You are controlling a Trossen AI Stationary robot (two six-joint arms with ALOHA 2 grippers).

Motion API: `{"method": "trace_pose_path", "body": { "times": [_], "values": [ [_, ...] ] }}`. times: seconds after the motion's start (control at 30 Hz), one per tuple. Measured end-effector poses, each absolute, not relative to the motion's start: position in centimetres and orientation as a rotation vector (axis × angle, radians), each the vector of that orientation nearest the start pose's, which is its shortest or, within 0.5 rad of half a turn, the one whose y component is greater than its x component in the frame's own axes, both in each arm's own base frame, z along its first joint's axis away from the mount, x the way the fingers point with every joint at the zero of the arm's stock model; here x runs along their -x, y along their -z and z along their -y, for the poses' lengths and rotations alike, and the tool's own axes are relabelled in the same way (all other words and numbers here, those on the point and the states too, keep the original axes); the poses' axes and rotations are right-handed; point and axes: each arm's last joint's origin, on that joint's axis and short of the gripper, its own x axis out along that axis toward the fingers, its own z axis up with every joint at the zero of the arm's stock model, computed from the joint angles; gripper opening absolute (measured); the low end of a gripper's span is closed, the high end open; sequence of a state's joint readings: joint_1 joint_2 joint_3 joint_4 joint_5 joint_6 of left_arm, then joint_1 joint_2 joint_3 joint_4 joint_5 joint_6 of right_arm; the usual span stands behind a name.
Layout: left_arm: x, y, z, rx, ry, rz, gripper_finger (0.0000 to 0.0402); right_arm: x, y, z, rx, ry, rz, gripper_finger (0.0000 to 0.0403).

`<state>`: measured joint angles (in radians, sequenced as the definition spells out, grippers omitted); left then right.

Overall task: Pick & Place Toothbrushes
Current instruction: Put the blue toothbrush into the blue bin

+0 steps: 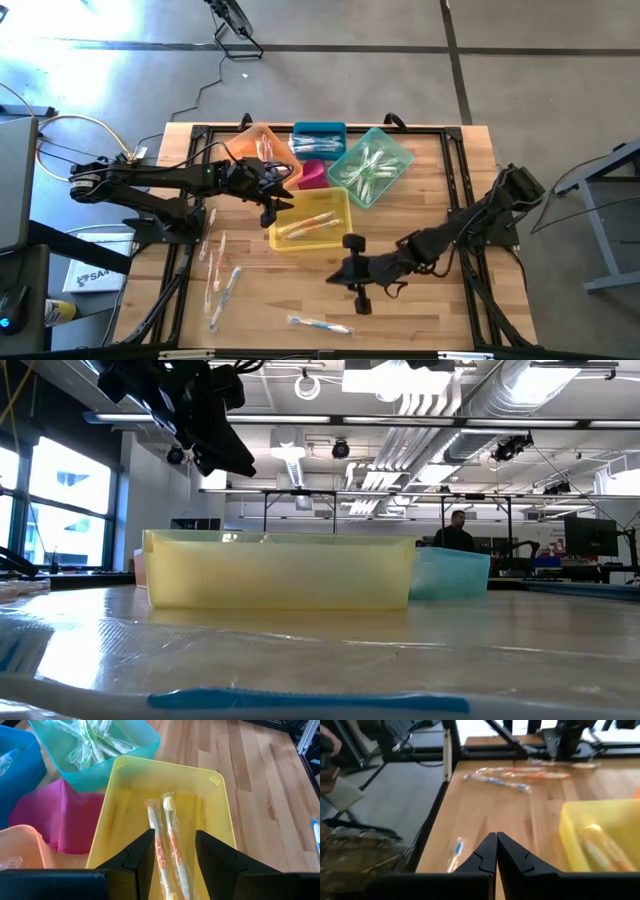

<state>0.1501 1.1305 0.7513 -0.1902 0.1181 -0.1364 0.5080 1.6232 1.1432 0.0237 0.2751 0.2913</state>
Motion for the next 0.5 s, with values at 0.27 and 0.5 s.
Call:
{"method": "trace_pose_path", "body": {
  "times": [0.27,0.5],
  "values": [
    [-23.6,-25.5,-3.4,0.196,-0.115,-0.56,0.0139,-31.9,-25.4,-19.2,-0.209,-0.191,-0.516,0.0003],
    [-23.6,-25.5,-3.4,0.221,-0.126,-0.559,0.0139,-32.8,-23.5,-20.6,-0.209,-0.196,-0.57,0.0003]
  ]
}}
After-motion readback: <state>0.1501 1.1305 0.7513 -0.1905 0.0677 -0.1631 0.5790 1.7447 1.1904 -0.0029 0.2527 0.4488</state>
